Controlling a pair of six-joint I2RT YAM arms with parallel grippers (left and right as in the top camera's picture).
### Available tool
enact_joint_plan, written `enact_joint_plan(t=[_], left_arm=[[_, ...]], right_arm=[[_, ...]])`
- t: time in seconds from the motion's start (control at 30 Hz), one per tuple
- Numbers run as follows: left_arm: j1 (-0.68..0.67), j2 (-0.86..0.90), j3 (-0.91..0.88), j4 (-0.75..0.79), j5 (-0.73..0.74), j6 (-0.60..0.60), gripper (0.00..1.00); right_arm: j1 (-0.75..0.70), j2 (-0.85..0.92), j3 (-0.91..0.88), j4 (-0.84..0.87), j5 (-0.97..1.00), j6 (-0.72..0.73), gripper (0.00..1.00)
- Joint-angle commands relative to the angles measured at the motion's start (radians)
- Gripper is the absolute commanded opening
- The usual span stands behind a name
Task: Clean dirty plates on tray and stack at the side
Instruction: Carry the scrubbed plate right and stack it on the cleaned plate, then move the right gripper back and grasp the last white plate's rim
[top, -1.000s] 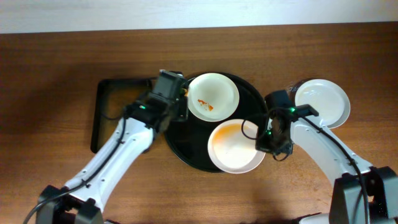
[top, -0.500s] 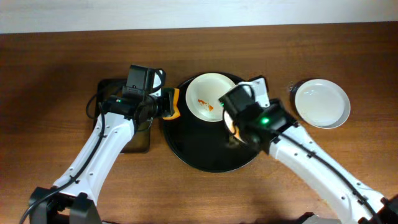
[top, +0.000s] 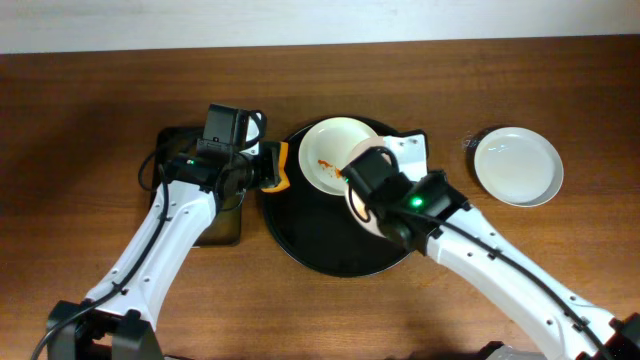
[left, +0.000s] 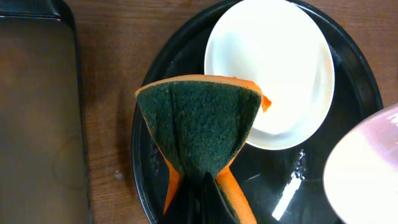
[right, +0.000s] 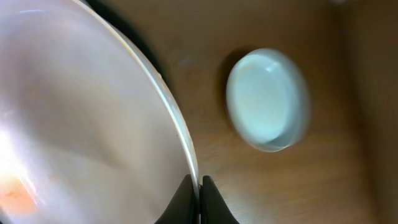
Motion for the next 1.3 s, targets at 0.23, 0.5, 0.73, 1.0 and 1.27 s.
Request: enact_joint_plan(t=[0.23,0.5,0.73,1.0,1.27], left_arm=[[-0.014,-0.014,0.007,0.003,0.079,-0.003,0.00],[-0.014,-0.014,0.007,0.002,0.078,-0.003,0.00],[-0.014,-0.014,0.007,0.002,0.078,-0.003,0.00],[-0.013,-0.014,0.007,-0.122,-0.127,-0.003,0.00],[-0.013,-0.014,0.007,-0.143,-0.136,-0.003,0.00]], right_arm=[[-0.417,-0.011,-0.035,0.006,-0.555,0.095,0.04],[-1.116,0.019,-0.034,0.293,-0.654,0.142,0.04],[-1.151,0.283,-0.034,0.476,-0.654,0.141,0.15],[-1.070,0.201,-0.033,0.410,-0.997,-0.175,0.49],[-0.463,0.228,-0.036,0.357,-0.834,-0.165,0.52]])
